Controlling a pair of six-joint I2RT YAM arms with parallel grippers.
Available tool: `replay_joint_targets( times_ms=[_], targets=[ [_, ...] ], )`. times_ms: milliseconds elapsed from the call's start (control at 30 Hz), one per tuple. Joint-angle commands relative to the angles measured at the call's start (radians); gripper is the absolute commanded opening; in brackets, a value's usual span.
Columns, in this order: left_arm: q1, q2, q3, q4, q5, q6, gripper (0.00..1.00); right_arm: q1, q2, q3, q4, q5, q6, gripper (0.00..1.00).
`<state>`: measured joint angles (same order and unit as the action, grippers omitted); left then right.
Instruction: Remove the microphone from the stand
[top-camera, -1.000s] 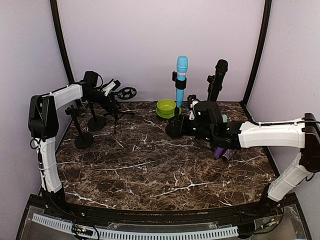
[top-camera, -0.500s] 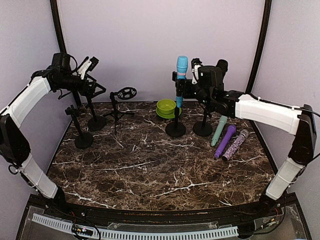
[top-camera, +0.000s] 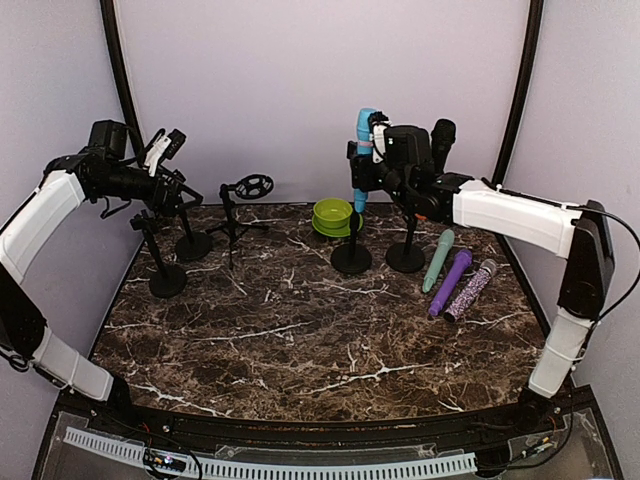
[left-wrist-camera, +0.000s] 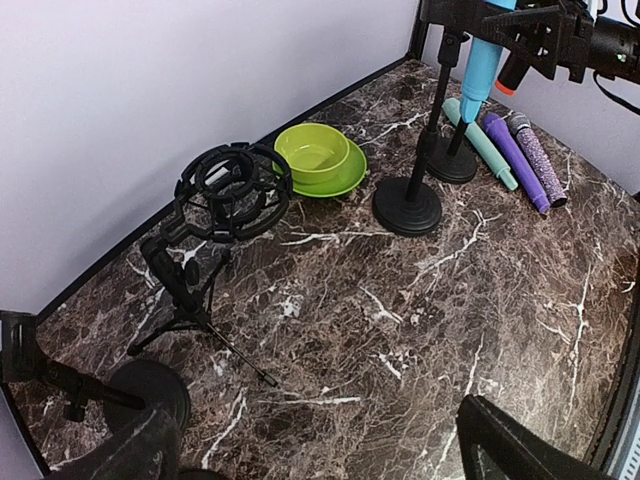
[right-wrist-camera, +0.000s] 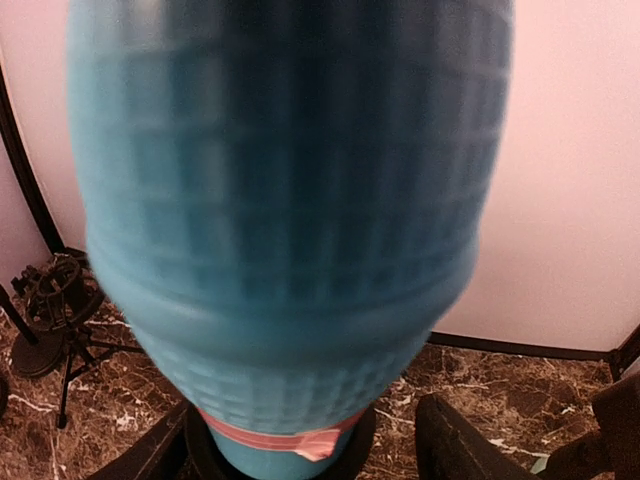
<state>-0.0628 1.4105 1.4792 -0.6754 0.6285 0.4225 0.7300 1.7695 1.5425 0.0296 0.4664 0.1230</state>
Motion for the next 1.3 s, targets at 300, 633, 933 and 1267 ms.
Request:
replay_joint_targets(
  times_ms=[300,633,933,1267],
  targets=[
    [0.0,-0.074,-0.064,0.007,0.025,-0.047,0.99,0.01,0.01,0.065,0.065,-0.038,-0.018,0.19],
    [0.0,-0.08,-0.084,0.039,0.173,-0.089,0.99,0.139,-0.059,0.077,0.078,-0.169,-0.002,0.04],
    [-0.001,-0.089,-0.11,-0.058,0.352,0.047,0.99,0.302,-0.076,0.042,0.128,-0.267,-0.028,0.0],
    [-0.009,-0.112,-0.156,-0.173,0.573,0.225,0.99,0.418,-0.1,-0.094,0.22,-0.368,-0.051,0.03]
  ],
)
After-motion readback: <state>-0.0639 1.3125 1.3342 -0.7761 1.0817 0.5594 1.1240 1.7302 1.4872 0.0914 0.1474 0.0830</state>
